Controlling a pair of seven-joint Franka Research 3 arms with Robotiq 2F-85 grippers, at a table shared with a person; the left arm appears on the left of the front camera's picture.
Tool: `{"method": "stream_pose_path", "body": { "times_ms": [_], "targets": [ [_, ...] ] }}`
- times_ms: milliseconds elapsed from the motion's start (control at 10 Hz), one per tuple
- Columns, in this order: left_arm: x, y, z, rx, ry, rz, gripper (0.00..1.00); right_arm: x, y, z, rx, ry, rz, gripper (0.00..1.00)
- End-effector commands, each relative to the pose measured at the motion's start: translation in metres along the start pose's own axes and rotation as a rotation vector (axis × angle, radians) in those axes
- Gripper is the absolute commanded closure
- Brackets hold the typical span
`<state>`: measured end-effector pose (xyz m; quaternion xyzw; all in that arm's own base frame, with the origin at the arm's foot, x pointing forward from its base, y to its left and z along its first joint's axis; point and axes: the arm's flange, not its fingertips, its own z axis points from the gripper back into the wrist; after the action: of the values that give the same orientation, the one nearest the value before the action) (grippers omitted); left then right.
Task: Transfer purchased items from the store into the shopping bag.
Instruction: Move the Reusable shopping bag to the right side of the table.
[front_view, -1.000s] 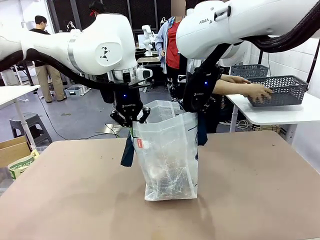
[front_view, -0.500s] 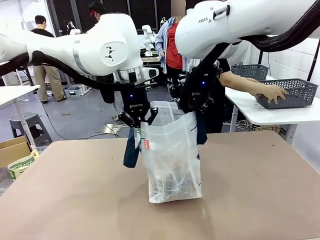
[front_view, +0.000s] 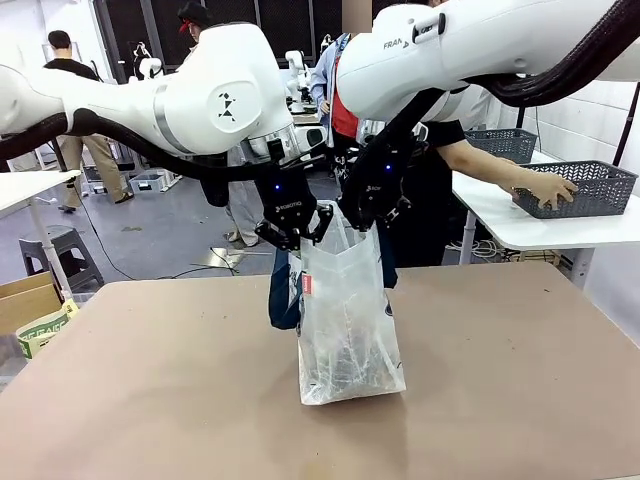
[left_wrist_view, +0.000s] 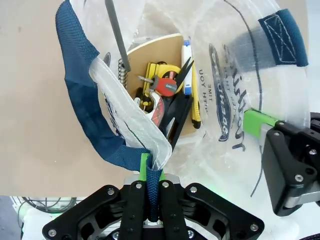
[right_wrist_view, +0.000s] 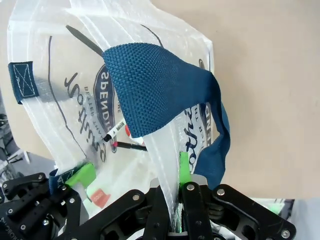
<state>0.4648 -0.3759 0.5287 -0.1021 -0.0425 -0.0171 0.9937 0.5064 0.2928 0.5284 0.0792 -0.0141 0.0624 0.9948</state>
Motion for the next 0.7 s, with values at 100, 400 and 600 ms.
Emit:
{"method": "stream_pose_path", "body": {
  "times_ms": [100,400,600],
  "targets": [
    [-0.0014,-0.0005,-0.0011,0.005,0.008,-0.002,1.0,-0.0014,-0.0016,0.0009,-0.003,0.003,0.005,1.0],
    [0.0014,-0.0022,-0.0064,-0.018,-0.082,-0.113,1.0,0.0023,0.0033,-0.0038,0.067,-0.013,-0.011,1.0],
    [0.0033,0.0003,-0.0032,-0.044,-0.125,-0.165,1.0,0.0038,0.0054,-0.0051,0.106,0.005,-0.046,1.0]
  ]
}}
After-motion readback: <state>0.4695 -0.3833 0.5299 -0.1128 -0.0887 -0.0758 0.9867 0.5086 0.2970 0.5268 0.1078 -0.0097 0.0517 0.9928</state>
